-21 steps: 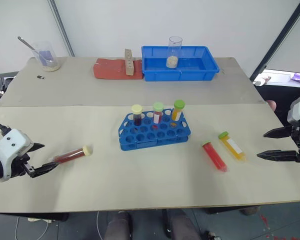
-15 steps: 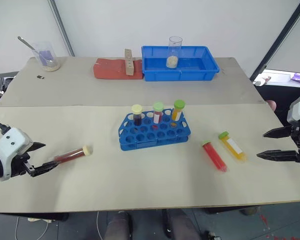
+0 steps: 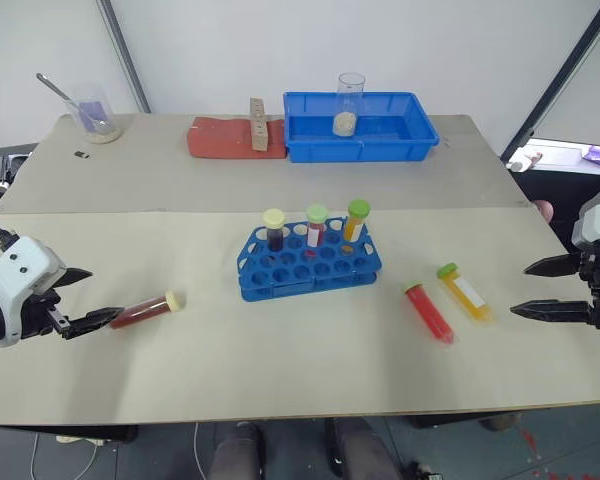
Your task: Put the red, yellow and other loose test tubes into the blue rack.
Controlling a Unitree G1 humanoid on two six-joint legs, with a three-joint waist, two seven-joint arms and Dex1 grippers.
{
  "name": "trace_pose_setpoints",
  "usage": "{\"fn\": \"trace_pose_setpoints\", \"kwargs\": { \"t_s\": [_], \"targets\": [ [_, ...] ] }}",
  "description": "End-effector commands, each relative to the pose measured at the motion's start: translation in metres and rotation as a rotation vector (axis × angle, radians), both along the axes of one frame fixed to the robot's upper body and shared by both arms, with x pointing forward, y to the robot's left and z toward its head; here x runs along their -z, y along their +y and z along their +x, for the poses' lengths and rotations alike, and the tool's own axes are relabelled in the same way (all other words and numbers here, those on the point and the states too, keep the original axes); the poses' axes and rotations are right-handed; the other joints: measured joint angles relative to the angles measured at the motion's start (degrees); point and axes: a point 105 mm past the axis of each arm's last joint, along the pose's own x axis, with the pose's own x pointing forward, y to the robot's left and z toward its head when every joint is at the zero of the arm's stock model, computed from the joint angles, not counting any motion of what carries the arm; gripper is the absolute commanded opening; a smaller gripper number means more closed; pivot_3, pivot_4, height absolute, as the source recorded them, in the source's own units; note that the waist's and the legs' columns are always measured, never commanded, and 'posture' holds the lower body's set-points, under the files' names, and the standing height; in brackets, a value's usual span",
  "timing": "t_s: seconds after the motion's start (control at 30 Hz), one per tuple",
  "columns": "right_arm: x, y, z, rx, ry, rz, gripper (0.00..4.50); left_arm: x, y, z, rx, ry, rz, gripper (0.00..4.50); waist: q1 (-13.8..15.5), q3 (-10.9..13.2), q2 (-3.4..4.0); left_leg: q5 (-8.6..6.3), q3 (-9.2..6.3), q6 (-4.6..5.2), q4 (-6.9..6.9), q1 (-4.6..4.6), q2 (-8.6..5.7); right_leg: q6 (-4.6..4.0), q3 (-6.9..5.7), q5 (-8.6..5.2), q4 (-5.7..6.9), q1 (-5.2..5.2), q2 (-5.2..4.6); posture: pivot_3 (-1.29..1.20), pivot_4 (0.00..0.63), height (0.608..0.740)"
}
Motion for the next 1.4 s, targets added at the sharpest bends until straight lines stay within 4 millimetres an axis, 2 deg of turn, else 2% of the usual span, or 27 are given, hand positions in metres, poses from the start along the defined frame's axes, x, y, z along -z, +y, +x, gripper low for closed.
{"fn": "trace_pose_setpoints", "kwargs": {
  "t_s": [0.03, 0.27, 0.4, 0.53, 0.67, 0.8, 0.87, 1.0, 1.17, 1.4],
  "targets": [
    [-0.008, 0.0, -0.001, 0.002, -0.018, 0.004, 4.47, -0.008, -0.005, 0.0, 0.036, -0.024, 0.003, 4.5, -0.04, 0.0, 0.0, 0.0, 0.0, 0.0, 0.0, 0.0, 0.0, 0.0, 0.0, 0.0, 0.0, 0.0, 0.0, 0.0, 0.15, 0.74],
    [-0.007, 0.0, -0.001, 0.001, -0.021, 0.009, 4.47, -0.008, -0.01, -0.001, 0.078, -0.03, -0.007, 4.5, 0.03, 0.0, 0.0, 0.0, 0.0, 0.0, 0.0, 0.01, 0.0, 0.0, 0.0, 0.0, 0.02, 0.01, -0.01, 0.0, 0.15, 0.74],
    [-0.008, 0.003, 0.002, 0.0, -0.035, 0.023, 4.47, -0.009, -0.032, -0.001, 0.154, -0.045, -0.06, 4.5, 0.05, 0.0, 0.0, 0.0, 0.0, 0.0, 0.0, 0.01, 0.0, 0.0, 0.0, 0.0, 0.02, 0.01, 0.0, 0.0, 0.15, 0.74],
    [-0.012, 0.013, 0.009, -0.007, -0.068, 0.046, 4.47, -0.007, -0.071, -0.009, 0.293, -0.032, -0.121, 4.5, 0.0, 0.0, 0.0, 0.0, 0.0, 0.0, 0.01, 0.01, -0.01, 0.02, 0.01, 0.01, 0.02, 0.04, -0.01, 0.0, 0.15, 0.74],
    [-0.014, 0.028, 0.02, -0.009, -0.076, 0.065, 4.47, -0.012, -0.116, -0.014, 0.465, -0.043, -0.183, 4.5, 0.01, 0.0, 0.0, 0.01, -0.02, 0.0, 0.02, 0.03, -0.02, 0.03, 0.02, 0.02, 0.09, 0.04, 0.03, 0.0, 0.15, 0.74],
    [-0.001, 0.04, 0.035, 0.052, 0.013, 0.023, 4.47, -0.02, -0.167, -0.023, 0.695, -0.051, -0.224, 4.5, 0.0, 0.0, 0.0, 0.01, -0.04, 0.01, 0.05, 0.11, -0.03, 0.04, 0.03, 0.03, 0.14, 0.12, 0.06, 0.0, 0.15, 0.74],
    [0.006, 0.042, 0.048, 0.1, 0.041, 0.008, 4.47, -0.023, -0.182, -0.025, 0.772, -0.061, -0.223, 4.5, -0.18, 0.0, -0.01, 0.01, -0.05, 0.01, 0.1, 0.13, -0.04, 0.06, 0.04, 0.04, 0.12, 0.18, 0.06, 0.0, 0.15, 0.74],
    [0.022, 0.038, 0.07, 0.194, 0.105, -0.057, 4.47, -0.025, -0.201, -0.028, 0.872, -0.068, -0.227, 4.5, -0.29, 0.0, -0.01, 0.02, -0.07, 0.02, 0.13, 0.06, -0.08, 0.43, 0.09, 0.28, 0.1, 0.17, 0.1, 0.0, 0.15, 0.74],
    [0.042, 0.029, 0.092, 0.272, 0.172, -0.146, 4.47, -0.022, -0.218, -0.03, 0.955, -0.082, -0.22, 4.5, -0.25, 0.0, -0.01, 0.02, -0.14, 0.02, 0.16, -0.06, -0.13, 0.41, 0.1, 0.37, 0.05, 0.16, 0.11, 0.0, 0.15, 0.74],
    [0.056, 0.019, 0.102, 0.292, 0.247, -0.216, 4.47, -0.017, -0.225, -0.029, 0.97, -0.097, -0.221, 4.5, -0.27, 0.0, -0.01, 0.02, -0.17, 0.03, 0.22, -0.13, -0.16, 0.34, 0.11, 0.5, 0.01, 0.16, 0.1, 0.0, 0.15, 0.74]
  ]
}}
